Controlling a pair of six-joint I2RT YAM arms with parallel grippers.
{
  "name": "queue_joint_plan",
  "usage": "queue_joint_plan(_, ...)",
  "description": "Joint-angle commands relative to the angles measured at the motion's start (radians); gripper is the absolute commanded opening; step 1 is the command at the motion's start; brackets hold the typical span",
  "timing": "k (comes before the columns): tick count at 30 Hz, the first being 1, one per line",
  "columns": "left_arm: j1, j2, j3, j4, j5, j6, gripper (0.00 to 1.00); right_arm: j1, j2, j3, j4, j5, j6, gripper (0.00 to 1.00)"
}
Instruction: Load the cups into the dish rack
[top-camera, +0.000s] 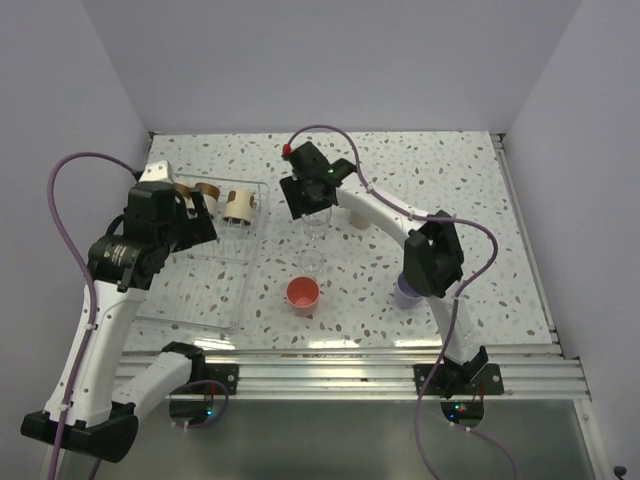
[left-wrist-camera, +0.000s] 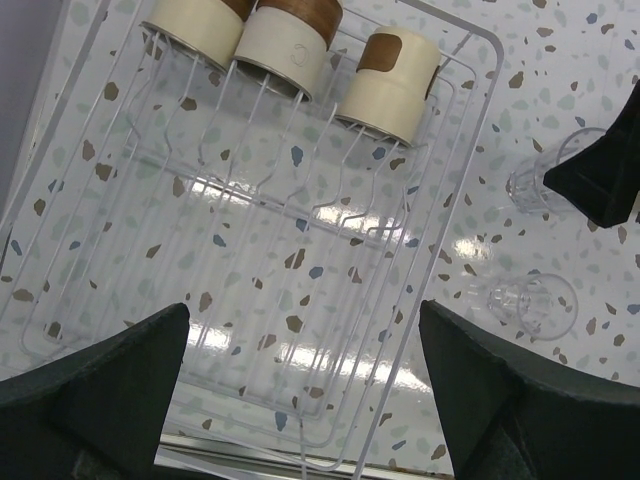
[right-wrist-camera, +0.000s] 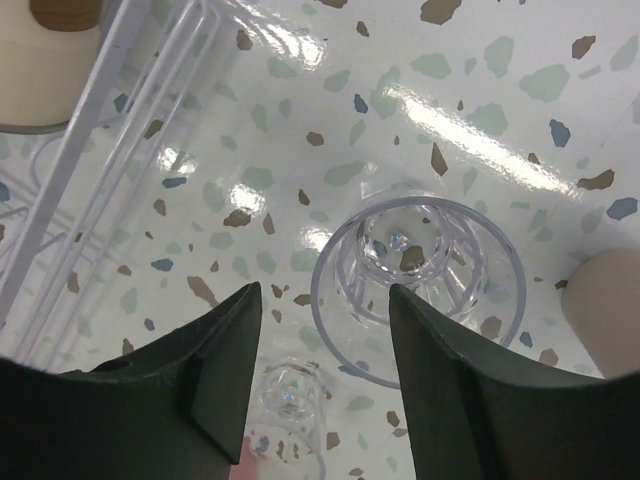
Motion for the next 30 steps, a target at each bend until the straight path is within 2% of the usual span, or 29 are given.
queue_joint_plan(1,0.007,-0.011,-0.002,-0.015,0.016,-0.02,1.0,0.003,0.021,0.051,-0.023,0.064,-0.032,0.57)
queue_joint_plan(7,0.007,0.004,0.011,-0.008,0.022,-0.021,1.0,0.004,0.051,0.025,-0.016,0.096,-0.04,0.49)
queue_joint_plan(10,0.007,0.009,0.014,0.002,0.029,-0.024,1.0,0.006,0.056,0.01,-0.005,0.109,-0.041,0.38)
queue_joint_plan(11,0.007,0.008,0.012,0.002,0.029,-0.026,1.0,0.008,0.057,0.008,-0.003,0.112,-0.043,0.3)
queue_joint_plan(15,0.007,0.006,-0.005,0.011,0.03,-0.029,1.0,0.009,0.07,0.011,-0.011,0.122,-0.049,0.14)
queue_joint_plan(18,0.007,0.004,-0.014,0.017,0.03,-0.034,1.0,0.009,0.074,0.013,-0.014,0.127,-0.049,0.09)
queue_joint_plan(20,0.007,0.003,-0.015,0.02,0.03,-0.038,1.0,0.012,0.073,0.011,-0.013,0.126,-0.052,0.0)
queue_joint_plan(24,0.007,0.007,-0.012,0.022,0.027,-0.038,1.0,0.012,0.062,0.016,-0.016,0.142,-0.049,0.0)
queue_joint_plan(30,0.007,0.04,0.041,0.02,0.021,-0.035,1.0,0.011,-0.004,0.106,-0.068,0.147,-0.047,0.0)
